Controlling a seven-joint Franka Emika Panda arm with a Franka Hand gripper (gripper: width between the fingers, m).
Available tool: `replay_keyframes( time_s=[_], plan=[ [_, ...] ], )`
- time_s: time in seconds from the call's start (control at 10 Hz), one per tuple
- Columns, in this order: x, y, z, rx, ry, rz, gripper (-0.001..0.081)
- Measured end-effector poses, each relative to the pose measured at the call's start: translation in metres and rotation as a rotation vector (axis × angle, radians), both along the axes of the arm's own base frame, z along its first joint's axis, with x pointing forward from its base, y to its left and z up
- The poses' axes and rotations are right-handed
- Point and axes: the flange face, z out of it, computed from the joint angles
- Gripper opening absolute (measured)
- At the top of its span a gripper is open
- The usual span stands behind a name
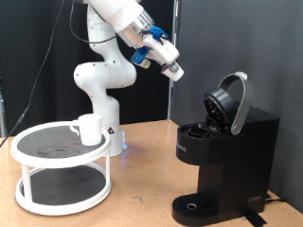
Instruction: Make a cup of coffee with the keurig machine
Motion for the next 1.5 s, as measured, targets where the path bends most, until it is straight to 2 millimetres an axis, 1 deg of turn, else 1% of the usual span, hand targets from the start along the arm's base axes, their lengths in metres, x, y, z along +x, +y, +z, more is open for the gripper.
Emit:
replay_keyframes(
  time_s=[0.2, 0.5, 0.7, 1.1, 1.5],
  plan=[
    [0.001, 0.006, 0.002, 0.004, -0.003, 0.001, 0.0362],
    [0.001, 0.007, -0.001, 0.003, 0.002, 0.003, 0.0362],
    [0.004, 0.013, -0.012, -0.01, 0.011, 0.002, 0.0362],
    [0.021, 0.039, -0.04, -0.064, 0.01, 0.001, 0.0362],
    [0.026, 0.051, -0.069, -0.108, 0.025, -0.001, 0.0362]
  ],
)
